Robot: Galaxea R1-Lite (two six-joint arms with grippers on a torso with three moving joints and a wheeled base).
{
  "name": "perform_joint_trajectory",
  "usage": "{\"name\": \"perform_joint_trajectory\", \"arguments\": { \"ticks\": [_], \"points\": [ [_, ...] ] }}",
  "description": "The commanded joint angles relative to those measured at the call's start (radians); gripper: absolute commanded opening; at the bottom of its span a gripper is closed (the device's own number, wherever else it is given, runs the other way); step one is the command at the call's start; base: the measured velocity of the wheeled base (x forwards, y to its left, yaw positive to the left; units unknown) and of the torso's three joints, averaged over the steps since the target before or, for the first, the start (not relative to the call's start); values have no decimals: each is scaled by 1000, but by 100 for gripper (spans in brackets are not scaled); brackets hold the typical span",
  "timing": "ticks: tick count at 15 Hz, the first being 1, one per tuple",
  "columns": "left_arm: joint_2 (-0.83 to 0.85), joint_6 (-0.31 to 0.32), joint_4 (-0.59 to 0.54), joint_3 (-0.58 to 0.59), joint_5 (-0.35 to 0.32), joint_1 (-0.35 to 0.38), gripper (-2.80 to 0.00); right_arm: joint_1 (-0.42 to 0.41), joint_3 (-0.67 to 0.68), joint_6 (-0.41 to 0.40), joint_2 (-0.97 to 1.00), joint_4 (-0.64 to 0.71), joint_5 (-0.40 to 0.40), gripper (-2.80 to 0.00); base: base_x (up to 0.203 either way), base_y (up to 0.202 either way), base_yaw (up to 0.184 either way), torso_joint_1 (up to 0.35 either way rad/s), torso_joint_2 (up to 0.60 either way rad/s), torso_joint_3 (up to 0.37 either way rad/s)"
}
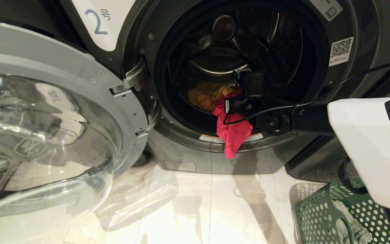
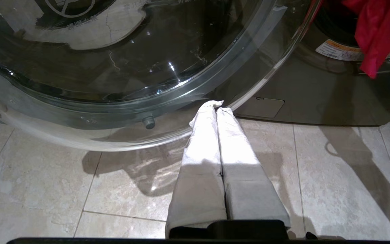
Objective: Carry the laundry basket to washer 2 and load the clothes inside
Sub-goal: Place the clothes into the washing machine
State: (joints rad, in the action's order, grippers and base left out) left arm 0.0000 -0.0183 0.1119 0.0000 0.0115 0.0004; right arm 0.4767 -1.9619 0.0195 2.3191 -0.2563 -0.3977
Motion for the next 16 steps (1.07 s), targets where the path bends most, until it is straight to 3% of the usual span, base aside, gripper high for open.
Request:
{"name": "perform_joint_trajectory", "arguments": {
  "ticks": [1, 4, 7, 9, 10, 16],
  "points": [
    [0, 0, 1, 40, 1, 0, -280, 7, -4, -41, 10, -84, 1, -280, 0, 0, 0, 0, 0, 0],
    [0, 0, 2, 40, 1, 0, -280, 11, -6, -177, 13, -262, 7, -280, 0, 0, 0, 0, 0, 0],
    [0, 0, 0, 40, 1, 0, -280, 9, -7, -273, 10, -440, 146, -280, 0, 0, 0, 0, 0, 0],
    [0, 0, 0, 40, 1, 0, -280, 10, -6, -292, 12, -502, 178, -280, 0, 0, 0, 0, 0, 0],
    [0, 0, 2, 40, 1, 0, -280, 10, -5, -291, 15, -499, 178, 0, 0, 0, 0, 0, 0, 0],
    [0, 0, 0, 40, 1, 0, -280, 8, 3, -278, 45, -492, 195, 0, 0, 0, 0, 0, 0, 0]
  ]
}}
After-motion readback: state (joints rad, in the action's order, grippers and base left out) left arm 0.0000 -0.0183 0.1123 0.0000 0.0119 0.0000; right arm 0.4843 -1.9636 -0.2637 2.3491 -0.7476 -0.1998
